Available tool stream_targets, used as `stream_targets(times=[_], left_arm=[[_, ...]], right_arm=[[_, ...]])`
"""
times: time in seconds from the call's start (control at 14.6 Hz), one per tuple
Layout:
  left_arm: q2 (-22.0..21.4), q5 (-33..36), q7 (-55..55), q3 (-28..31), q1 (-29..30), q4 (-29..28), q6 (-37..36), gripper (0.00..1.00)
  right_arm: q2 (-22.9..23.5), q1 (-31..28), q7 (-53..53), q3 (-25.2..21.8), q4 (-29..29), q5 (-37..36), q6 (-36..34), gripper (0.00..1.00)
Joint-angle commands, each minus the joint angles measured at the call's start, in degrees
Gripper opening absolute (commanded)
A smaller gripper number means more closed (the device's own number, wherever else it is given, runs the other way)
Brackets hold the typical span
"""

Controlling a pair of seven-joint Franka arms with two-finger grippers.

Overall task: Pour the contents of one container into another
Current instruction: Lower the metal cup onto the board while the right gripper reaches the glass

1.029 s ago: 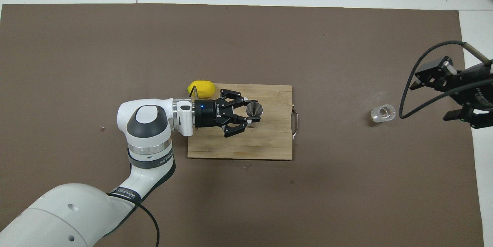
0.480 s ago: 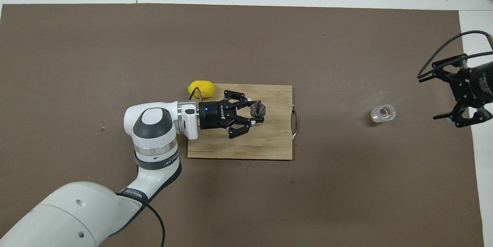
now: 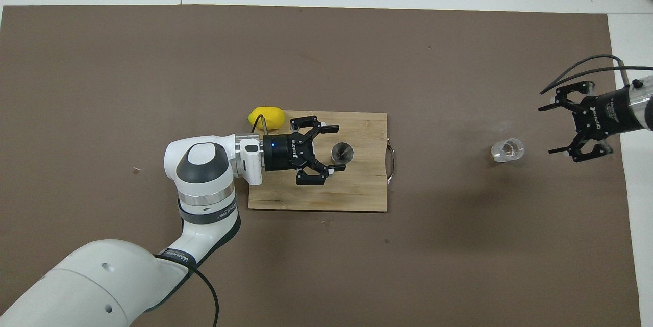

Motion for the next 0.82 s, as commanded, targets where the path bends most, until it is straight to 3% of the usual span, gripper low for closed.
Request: stream_targets(times=[0.0,0.41,0.75], left_arm=[[-0.33,-0.48,1.82,0.92,-0.64,-1.4,-0.24,1.0],[-1.82,2.15,4.28,1.1,1.56,-5.88,-3.58,1.0],[-3.41,4.53,4.19,1.27,3.93,-7.81,-5.42,1.0]], right_arm=[[1.83,-2.82,-3.87,0.75,-3.26,3.68,4.66,0.96],[7.27,-7.83,-13.1,0.75,-5.56,8.78,5.47,0.96],[8.07,-7.13,-16.89,0.75,-10.65,16.94,7.13,0.92]])
